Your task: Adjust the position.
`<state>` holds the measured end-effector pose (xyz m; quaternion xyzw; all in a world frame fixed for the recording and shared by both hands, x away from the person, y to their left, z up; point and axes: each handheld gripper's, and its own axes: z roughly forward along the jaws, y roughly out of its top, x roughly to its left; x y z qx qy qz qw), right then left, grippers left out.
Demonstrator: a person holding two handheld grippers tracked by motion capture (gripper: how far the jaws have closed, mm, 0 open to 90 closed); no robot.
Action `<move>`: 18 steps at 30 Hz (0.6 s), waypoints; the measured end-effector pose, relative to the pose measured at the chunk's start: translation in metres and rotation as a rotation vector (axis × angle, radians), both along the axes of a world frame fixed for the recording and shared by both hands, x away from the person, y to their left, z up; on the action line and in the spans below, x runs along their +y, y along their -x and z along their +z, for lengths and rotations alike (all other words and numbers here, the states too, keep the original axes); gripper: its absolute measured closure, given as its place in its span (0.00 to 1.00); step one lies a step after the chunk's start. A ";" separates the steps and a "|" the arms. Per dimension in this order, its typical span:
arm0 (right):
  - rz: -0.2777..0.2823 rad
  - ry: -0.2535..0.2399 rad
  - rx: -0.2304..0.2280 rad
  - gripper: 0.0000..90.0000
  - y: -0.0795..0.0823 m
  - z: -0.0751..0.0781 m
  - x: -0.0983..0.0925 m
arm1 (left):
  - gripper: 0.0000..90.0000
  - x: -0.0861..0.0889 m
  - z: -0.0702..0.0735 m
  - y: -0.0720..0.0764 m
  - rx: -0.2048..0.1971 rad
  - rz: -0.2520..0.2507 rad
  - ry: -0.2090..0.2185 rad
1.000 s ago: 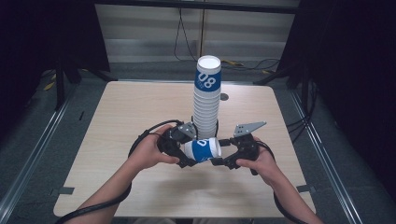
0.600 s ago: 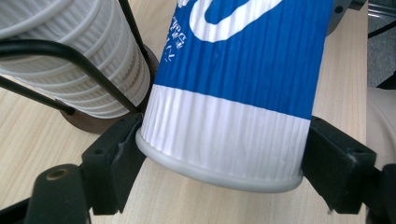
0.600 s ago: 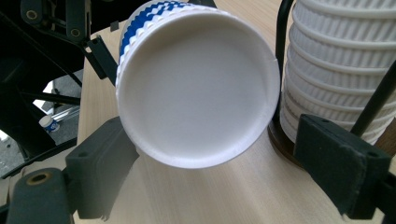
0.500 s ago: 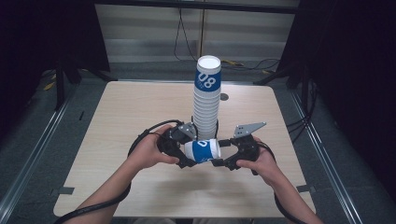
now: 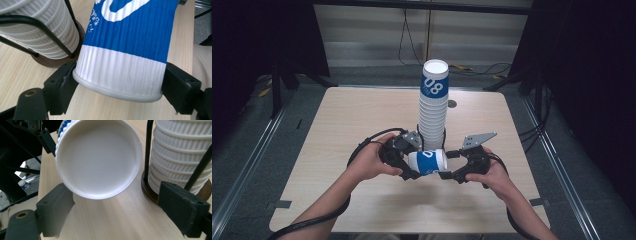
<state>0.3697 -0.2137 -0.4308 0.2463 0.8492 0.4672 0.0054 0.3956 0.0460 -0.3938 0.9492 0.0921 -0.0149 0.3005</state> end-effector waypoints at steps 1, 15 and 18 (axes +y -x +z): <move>0.001 0.005 -0.005 0.14 0.000 0.000 0.000 | 0.22 0.000 0.000 0.000 0.000 0.001 -0.001; 0.010 0.029 -0.008 0.14 0.002 0.000 -0.001 | 0.22 -0.001 0.001 0.000 0.000 -0.006 -0.109; 0.022 0.043 -0.012 0.14 0.002 0.002 0.000 | 0.21 -0.003 0.002 -0.001 0.002 -0.015 -0.150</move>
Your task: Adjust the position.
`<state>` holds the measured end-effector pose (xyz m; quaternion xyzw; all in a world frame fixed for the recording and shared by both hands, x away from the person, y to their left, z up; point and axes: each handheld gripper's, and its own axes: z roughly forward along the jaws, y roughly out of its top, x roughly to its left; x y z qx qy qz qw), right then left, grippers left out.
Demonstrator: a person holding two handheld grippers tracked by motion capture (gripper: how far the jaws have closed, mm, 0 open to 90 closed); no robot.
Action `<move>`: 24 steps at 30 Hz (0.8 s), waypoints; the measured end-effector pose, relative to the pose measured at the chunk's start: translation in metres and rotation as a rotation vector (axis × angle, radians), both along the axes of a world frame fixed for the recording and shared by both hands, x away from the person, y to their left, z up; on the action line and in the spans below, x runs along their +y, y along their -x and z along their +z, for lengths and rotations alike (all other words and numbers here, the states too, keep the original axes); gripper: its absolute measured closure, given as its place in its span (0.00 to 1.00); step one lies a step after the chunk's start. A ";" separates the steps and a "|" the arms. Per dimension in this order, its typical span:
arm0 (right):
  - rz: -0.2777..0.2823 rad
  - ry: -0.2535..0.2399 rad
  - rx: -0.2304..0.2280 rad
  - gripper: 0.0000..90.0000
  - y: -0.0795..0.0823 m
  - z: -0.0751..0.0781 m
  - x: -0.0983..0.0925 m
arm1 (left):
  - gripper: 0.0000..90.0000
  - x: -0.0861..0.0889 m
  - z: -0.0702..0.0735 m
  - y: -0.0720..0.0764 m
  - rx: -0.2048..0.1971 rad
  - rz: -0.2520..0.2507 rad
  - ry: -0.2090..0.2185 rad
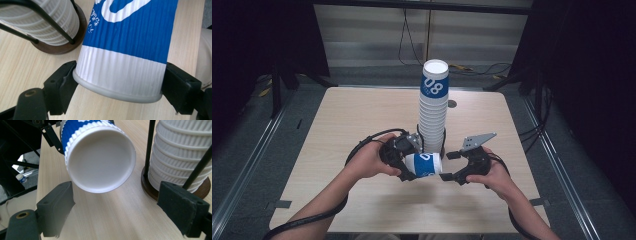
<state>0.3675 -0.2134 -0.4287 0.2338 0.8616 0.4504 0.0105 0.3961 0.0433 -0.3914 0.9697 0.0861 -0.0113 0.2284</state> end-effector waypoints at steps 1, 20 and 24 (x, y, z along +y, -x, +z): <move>0.004 0.007 -0.005 0.14 0.000 0.001 0.001 | 0.21 0.000 0.000 0.000 0.000 0.000 0.000; 0.125 0.203 -0.021 0.15 -0.002 0.017 0.017 | 0.21 -0.014 -0.004 0.002 0.011 -0.020 -0.084; 0.146 0.248 -0.024 0.15 -0.003 0.020 0.020 | 0.21 -0.016 -0.004 0.002 0.012 -0.020 -0.096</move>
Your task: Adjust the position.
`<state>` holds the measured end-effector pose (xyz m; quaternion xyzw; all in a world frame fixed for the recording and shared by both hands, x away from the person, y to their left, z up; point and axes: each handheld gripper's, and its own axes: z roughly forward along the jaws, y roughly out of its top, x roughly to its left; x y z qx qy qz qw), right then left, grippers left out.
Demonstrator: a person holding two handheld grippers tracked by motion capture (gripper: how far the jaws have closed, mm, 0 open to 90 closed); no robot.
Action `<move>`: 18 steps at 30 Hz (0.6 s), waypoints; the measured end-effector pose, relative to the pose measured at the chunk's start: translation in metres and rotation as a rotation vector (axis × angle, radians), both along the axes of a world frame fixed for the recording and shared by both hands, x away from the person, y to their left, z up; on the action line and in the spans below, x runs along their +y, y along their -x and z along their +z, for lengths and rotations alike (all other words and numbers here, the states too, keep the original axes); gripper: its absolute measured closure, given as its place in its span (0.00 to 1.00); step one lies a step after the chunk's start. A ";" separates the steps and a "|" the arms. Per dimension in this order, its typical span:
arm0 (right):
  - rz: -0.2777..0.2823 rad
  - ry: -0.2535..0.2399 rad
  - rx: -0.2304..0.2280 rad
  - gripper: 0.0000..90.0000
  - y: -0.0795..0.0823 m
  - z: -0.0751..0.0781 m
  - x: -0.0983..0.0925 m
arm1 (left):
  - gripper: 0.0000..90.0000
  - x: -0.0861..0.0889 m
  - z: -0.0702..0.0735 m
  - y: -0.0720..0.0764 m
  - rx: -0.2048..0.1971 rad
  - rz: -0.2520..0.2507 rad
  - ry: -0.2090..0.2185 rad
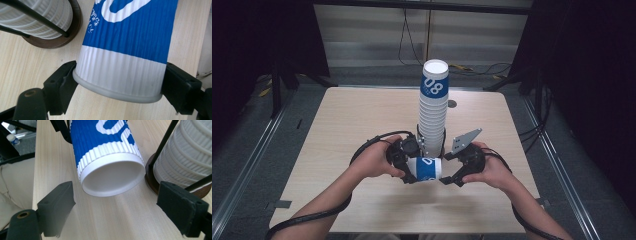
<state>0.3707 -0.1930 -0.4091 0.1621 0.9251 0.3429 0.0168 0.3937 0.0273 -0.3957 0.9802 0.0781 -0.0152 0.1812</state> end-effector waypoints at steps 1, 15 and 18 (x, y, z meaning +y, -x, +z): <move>0.005 0.002 0.005 0.15 0.000 0.001 0.001 | 0.21 0.000 0.000 0.000 0.003 -0.003 -0.004; 0.041 0.052 -0.008 0.15 -0.003 0.008 0.007 | 0.21 -0.004 -0.001 0.000 -0.002 -0.008 -0.004; 0.048 0.057 -0.005 0.16 -0.003 0.009 0.009 | 0.21 -0.005 -0.001 0.001 0.005 -0.007 -0.006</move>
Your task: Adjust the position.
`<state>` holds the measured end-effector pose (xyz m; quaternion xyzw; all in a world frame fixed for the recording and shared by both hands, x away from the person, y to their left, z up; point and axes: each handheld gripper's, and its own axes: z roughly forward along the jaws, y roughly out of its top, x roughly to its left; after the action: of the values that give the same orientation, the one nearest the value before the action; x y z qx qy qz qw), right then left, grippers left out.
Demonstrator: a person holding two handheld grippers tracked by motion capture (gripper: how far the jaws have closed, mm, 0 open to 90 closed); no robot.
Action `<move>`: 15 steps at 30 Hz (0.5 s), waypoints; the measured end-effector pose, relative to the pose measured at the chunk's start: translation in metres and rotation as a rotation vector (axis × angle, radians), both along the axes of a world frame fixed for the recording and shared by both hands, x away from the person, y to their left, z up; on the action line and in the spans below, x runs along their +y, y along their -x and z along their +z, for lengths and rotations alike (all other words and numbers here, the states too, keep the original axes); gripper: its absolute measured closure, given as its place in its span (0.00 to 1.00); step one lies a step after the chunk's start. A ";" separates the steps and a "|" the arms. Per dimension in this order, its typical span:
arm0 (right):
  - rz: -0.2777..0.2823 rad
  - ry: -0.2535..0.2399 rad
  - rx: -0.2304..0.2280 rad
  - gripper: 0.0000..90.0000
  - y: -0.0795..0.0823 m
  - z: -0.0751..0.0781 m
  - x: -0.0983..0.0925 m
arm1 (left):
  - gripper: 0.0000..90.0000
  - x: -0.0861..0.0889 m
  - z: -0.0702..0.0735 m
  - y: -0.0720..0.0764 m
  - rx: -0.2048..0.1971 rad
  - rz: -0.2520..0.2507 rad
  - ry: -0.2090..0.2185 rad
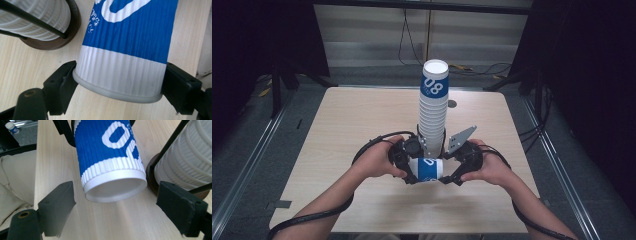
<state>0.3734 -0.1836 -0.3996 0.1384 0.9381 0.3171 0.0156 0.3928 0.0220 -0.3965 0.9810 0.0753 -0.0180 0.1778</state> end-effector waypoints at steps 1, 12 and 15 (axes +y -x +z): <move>0.006 0.006 0.002 0.17 0.000 0.000 0.002 | 0.21 0.000 0.000 0.001 0.001 -0.008 -0.003; 0.031 0.024 0.010 0.18 0.001 0.000 0.010 | 0.21 0.000 -0.001 0.002 -0.007 -0.001 -0.003; 0.030 0.025 0.008 0.20 0.000 0.002 0.012 | 0.21 0.000 -0.002 0.003 -0.002 0.007 -0.006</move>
<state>0.3739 -0.1719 -0.3978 0.1253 0.9440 0.3050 0.0089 0.3900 0.0217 -0.3989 0.9813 0.0787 -0.0160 0.1750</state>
